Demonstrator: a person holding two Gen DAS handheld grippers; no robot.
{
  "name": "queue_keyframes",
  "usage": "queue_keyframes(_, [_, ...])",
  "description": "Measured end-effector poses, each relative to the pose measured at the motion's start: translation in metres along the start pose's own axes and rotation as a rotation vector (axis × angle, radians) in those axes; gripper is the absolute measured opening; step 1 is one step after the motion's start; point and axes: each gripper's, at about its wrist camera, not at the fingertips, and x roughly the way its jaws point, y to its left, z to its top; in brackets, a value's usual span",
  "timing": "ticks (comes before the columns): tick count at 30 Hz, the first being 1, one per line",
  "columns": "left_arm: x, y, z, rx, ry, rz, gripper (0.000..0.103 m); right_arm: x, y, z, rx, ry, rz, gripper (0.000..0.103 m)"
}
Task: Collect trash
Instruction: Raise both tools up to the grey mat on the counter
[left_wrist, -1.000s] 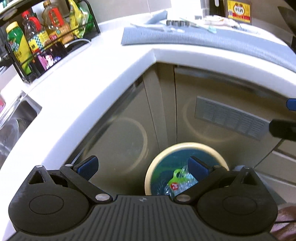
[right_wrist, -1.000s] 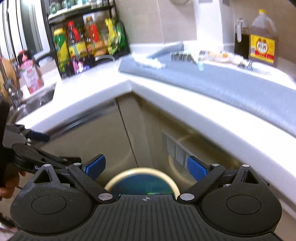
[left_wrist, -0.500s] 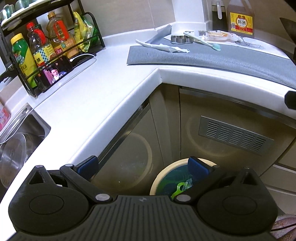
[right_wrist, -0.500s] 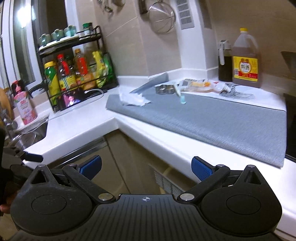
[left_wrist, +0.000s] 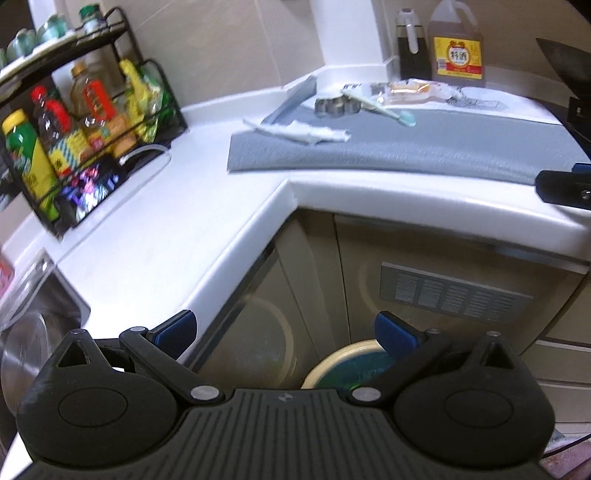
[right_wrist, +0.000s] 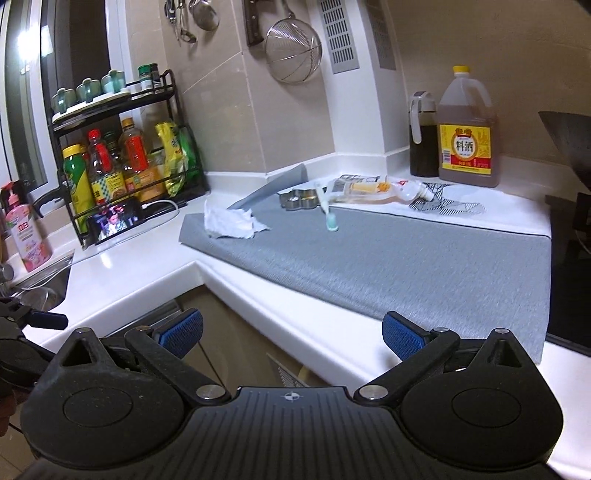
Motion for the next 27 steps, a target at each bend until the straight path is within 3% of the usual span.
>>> queue_keyframes(13, [0.02, 0.005, 0.076, -0.029, -0.065, 0.017, 0.103, 0.037, -0.022, 0.038, 0.03, -0.068, -0.069, 0.103])
queue_keyframes(23, [0.085, 0.016, 0.154, -0.144, -0.056, 0.002, 0.103, 0.101, -0.069, 0.099, 0.208, -0.161, -0.151, 0.103])
queue_keyframes(27, [0.116, 0.021, 0.181, -0.184, -0.02, -0.019, 0.103, 0.144, -0.081, 0.123, 0.156, -0.186, -0.225, 0.103])
